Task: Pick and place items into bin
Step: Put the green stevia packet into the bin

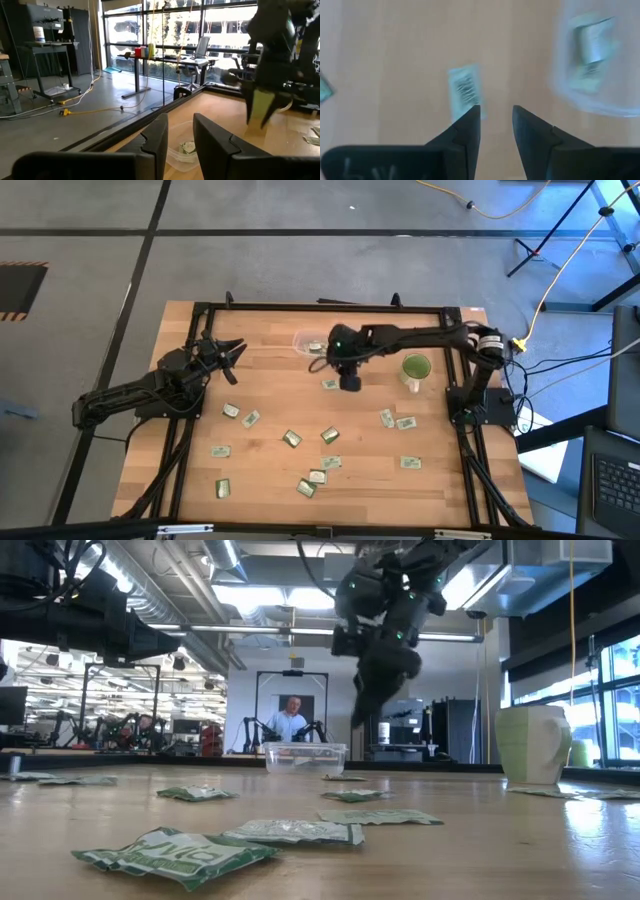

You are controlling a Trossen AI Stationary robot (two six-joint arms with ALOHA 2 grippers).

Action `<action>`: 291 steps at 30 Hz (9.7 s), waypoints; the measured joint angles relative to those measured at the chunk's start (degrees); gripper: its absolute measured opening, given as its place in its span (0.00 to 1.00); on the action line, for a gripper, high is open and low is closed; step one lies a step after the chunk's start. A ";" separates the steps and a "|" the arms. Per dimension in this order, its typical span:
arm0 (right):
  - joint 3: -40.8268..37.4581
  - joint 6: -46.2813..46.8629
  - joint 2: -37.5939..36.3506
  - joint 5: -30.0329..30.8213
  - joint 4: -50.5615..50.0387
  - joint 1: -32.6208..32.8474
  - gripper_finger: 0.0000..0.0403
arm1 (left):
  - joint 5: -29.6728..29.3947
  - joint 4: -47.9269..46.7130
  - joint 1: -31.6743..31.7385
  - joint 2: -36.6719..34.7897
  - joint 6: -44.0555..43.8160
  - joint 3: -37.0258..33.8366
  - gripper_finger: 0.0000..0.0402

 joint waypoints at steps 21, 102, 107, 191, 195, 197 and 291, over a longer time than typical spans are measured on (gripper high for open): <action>-13.25 0.01 1.68 -0.39 19.21 2.41 0.29 | -0.11 -0.20 0.00 0.00 0.00 0.00 0.21; 14.10 3.73 10.24 5.32 -3.07 -7.97 0.26 | -0.17 -0.25 0.00 0.00 0.00 0.00 0.21; 14.07 6.03 4.50 2.05 -11.83 -3.64 0.28 | -0.11 -0.26 0.00 -0.01 0.00 -0.02 0.21; 3.19 -1.57 -7.27 1.45 16.27 -4.16 0.02 | -0.22 -0.10 0.02 -0.01 1.95 -0.01 0.21; 3.17 -4.23 -1.25 -0.70 18.50 -6.25 0.02 | -0.36 -0.11 0.00 -0.01 1.99 -0.02 0.21; 3.15 -5.98 1.73 -0.64 21.13 -6.93 0.02 | -0.74 -0.09 0.02 0.00 1.99 -0.02 0.21; -42.05 71.34 -30.52 1.16 -9.42 29.56 0.26 | -1.09 -0.14 0.00 0.00 1.99 0.00 0.21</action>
